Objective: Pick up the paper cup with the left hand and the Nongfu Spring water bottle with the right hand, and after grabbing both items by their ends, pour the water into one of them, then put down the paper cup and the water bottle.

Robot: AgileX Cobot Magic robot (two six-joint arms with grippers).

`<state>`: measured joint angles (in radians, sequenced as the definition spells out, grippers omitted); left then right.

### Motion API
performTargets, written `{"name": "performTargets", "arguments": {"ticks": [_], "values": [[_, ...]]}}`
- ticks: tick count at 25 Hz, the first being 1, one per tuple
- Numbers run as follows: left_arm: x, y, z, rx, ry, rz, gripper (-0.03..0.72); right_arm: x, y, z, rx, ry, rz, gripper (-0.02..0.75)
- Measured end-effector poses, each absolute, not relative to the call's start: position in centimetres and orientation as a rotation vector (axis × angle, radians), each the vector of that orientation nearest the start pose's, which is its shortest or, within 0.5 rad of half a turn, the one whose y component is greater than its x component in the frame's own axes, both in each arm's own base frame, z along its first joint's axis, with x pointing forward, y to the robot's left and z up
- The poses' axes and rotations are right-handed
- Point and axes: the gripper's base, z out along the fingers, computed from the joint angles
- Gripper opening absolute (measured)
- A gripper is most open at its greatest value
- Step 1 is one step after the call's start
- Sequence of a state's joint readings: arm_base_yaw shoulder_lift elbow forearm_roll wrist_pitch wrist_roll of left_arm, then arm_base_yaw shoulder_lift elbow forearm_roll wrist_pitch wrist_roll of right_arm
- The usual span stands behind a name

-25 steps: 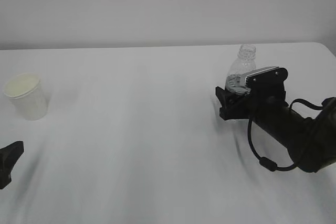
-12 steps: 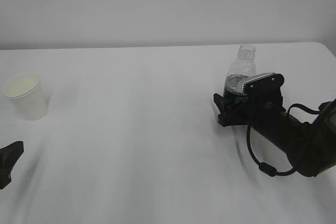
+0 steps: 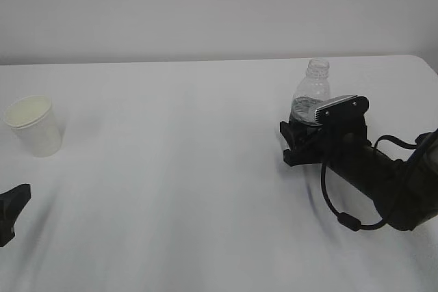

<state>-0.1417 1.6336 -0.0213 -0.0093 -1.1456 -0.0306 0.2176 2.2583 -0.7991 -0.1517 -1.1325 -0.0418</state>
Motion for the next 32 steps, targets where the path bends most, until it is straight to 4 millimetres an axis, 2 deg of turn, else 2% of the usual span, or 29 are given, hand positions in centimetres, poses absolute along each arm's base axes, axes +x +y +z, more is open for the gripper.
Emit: {"name": "performTargets", "arguments": {"ticks": [8,16,32], "values": [[17.3,-2.4,11.9,0.099,1.949,-0.108,0.587,35.5,9.2,5.3,-0.397,1.775,0.208,0.468],[17.3,-2.4,11.9,0.099,1.949,-0.108,0.587,34.0,8.9,5.9,-0.427,1.799,0.193,0.467],[17.3,-2.4,11.9,0.099,1.949,-0.108,0.587,31.4,8.6,9.7,-0.472,1.745,0.205,0.465]]}}
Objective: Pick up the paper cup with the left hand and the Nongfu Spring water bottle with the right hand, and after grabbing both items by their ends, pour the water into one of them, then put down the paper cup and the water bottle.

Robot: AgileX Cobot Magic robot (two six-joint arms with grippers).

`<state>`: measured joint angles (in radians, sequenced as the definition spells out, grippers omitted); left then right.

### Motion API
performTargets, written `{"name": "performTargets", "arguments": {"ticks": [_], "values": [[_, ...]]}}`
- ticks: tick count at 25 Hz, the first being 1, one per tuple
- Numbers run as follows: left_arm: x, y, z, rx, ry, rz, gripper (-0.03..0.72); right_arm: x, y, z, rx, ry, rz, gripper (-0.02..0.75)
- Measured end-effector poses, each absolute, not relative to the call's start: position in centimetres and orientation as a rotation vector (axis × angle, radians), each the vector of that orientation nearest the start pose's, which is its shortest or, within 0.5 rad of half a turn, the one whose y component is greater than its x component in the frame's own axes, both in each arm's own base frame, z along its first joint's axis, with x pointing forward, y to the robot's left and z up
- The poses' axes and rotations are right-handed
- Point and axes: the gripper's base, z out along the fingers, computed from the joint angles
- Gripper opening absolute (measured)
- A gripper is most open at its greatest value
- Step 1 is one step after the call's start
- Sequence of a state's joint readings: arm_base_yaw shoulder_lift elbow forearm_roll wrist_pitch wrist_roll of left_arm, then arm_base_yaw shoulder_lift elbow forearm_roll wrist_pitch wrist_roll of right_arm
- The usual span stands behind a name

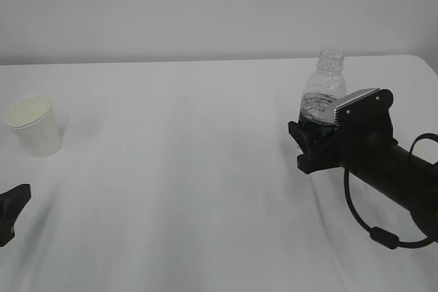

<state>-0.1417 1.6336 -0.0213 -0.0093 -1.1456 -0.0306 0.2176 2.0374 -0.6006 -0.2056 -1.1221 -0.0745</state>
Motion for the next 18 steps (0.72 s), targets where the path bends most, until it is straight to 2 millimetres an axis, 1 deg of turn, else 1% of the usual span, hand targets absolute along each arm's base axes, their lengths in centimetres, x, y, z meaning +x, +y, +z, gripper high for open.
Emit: {"name": "performTargets", "arguments": {"ticks": [9,18], "values": [[17.3,-2.4,11.9,0.099,1.949,-0.108,0.587,28.9,8.3,10.9,-0.501,1.749,0.219,0.465],[17.3,-2.4,11.9,0.099,1.949,-0.108,0.587,27.0,8.4,12.1,-0.563,1.723,0.248,0.465]]}}
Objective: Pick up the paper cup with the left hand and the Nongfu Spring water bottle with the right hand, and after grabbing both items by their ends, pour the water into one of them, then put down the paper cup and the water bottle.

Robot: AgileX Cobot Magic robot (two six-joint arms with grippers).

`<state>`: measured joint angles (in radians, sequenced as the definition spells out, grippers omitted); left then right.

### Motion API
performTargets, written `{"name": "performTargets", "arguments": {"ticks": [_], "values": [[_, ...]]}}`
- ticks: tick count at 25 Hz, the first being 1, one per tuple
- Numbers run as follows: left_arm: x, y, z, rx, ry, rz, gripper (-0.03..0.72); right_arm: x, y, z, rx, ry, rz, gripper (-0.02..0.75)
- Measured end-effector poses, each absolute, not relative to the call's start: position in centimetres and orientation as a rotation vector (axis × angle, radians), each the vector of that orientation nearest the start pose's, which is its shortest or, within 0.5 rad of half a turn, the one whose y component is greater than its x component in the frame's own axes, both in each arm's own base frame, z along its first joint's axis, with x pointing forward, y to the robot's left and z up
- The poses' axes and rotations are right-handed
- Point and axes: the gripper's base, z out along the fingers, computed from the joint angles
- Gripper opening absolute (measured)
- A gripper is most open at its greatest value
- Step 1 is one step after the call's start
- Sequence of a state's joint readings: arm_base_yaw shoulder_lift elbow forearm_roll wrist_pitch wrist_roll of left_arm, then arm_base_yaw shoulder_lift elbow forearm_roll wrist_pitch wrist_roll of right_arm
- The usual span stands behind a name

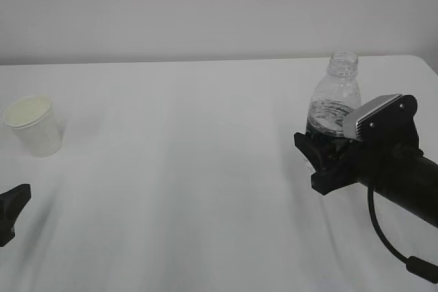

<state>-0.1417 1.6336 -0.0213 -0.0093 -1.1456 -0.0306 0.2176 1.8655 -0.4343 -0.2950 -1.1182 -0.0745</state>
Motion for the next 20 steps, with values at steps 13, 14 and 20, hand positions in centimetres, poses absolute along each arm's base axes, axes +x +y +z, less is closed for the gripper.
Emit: {"name": "performTargets", "arguments": {"ticks": [13,14,20], "values": [[17.3,-2.4,11.9,0.099,1.949,-0.108,0.587,25.7,9.1,13.7,-0.660,1.656,0.326,0.463],[17.3,-2.4,11.9,0.099,1.949,-0.108,0.587,25.7,9.2,13.6,-0.666,1.656,0.336,0.464],[17.3,-2.4,11.9,0.099,1.949,-0.108,0.587,25.3,9.7,13.6,-0.713,1.651,0.393,0.463]]}}
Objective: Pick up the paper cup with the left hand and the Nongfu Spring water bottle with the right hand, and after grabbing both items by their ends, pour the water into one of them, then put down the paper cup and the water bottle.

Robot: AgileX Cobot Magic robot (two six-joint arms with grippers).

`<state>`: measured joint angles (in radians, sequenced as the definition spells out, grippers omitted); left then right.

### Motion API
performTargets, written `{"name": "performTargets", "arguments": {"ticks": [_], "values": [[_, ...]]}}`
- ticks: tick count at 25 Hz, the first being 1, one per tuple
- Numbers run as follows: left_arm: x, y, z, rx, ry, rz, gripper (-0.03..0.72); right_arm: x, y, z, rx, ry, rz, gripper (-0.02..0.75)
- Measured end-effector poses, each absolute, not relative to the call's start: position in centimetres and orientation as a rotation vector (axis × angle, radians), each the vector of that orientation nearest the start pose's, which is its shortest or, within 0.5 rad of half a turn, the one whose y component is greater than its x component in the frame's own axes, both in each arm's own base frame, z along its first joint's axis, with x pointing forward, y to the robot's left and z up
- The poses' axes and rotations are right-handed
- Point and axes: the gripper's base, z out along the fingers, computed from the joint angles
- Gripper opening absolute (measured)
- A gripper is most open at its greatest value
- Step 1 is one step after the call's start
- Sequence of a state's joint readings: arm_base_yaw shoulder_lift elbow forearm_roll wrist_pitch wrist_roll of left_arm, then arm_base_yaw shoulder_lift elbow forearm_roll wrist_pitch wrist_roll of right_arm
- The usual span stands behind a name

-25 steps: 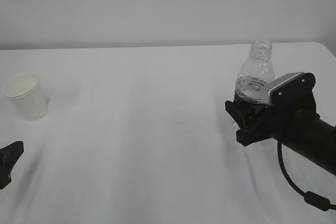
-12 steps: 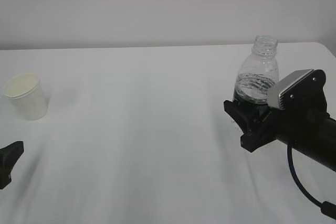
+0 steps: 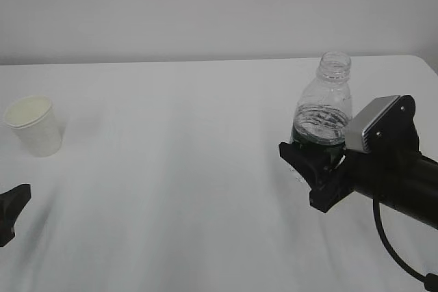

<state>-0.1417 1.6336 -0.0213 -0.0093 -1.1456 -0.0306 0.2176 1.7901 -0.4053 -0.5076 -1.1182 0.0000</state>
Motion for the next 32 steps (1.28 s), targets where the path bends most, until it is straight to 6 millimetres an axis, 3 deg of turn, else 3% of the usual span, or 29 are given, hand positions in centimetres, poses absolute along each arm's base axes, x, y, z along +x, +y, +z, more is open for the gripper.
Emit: {"name": "performTargets", "arguments": {"ticks": [32], "values": [[17.45,-2.03,11.71,0.053,1.960,-0.079,0.587,25.01,9.94,13.51,-0.735,1.652,0.437,0.463]]}}
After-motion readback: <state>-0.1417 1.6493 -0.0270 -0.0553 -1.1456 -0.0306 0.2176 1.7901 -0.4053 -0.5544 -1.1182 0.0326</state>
